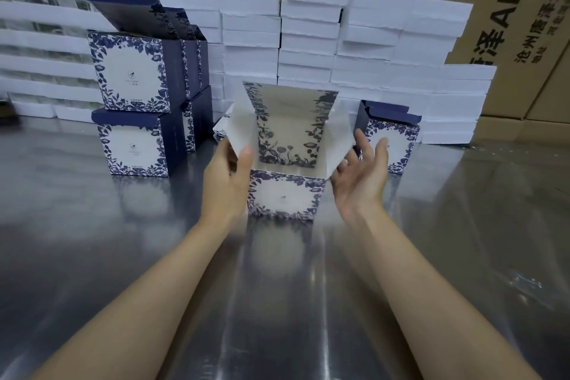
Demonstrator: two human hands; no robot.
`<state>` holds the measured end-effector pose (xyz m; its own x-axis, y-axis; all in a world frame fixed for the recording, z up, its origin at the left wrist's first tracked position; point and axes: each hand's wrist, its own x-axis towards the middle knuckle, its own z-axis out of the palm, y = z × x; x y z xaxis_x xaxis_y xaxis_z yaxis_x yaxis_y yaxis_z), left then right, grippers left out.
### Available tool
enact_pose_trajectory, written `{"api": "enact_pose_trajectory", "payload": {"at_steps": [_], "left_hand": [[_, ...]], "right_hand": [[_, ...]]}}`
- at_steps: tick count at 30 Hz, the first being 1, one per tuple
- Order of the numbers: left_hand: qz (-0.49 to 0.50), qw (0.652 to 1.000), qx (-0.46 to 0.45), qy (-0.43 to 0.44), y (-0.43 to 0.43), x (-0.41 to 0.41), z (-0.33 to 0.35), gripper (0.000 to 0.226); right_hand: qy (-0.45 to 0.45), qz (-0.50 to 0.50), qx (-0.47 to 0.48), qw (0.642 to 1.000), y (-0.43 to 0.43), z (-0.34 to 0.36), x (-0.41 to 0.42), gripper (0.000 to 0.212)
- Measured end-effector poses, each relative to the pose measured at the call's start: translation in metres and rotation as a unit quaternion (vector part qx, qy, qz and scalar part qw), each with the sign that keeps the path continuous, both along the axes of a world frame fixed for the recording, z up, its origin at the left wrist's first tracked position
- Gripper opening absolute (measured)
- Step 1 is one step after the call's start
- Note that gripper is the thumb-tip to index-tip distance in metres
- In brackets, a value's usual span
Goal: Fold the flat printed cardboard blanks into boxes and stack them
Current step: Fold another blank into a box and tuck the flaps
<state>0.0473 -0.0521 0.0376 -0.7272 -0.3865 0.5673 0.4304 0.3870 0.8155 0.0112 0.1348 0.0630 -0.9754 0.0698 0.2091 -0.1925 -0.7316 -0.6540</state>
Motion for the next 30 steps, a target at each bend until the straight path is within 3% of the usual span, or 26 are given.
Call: {"api": "enact_pose_trajectory", "payload": {"at_steps": [3, 6, 11, 15, 19, 25, 26, 28, 30], "left_hand": [[0.034, 0.998, -0.044, 0.026, 0.0, 0.002, 0.009, 0.054], [0.034, 0.996, -0.058, 0.054, 0.004, 0.005, 0.015, 0.045], [-0.005, 0.992, -0.108, 0.072, 0.012, 0.01, 0.017, 0.037], [-0.09, 0.993, -0.048, 0.054, 0.015, 0.012, 0.017, 0.035], [-0.133, 0.99, -0.021, 0.032, 0.022, 0.014, 0.014, 0.032], [-0.147, 0.989, -0.008, 0.022, 0.023, 0.012, 0.013, 0.046], [-0.147, 0.989, -0.008, 0.021, 0.023, 0.012, 0.013, 0.047], [-0.147, 0.989, -0.007, 0.02, 0.024, 0.011, 0.012, 0.049], [-0.147, 0.989, -0.005, 0.019, 0.024, 0.011, 0.012, 0.048]], "right_hand": [[0.029, -0.033, 0.067, 0.997, 0.001, 0.006, 0.003, 0.032], [0.04, -0.005, 0.101, 0.994, 0.0, 0.007, 0.005, 0.022], [0.039, 0.002, 0.145, 0.989, -0.003, 0.008, 0.002, 0.04], [0.038, -0.016, 0.112, 0.993, 0.0, 0.011, 0.001, 0.051], [0.056, -0.011, 0.097, 0.994, 0.0, 0.016, 0.005, 0.048], [0.076, 0.027, -0.009, 0.997, 0.007, 0.025, 0.012, 0.004], [0.079, 0.03, -0.003, 0.996, 0.007, 0.027, 0.014, 0.007], [0.081, 0.036, 0.029, 0.996, 0.008, 0.028, 0.016, 0.037], [0.072, 0.041, 0.047, 0.995, 0.008, 0.029, 0.019, 0.052]]}}
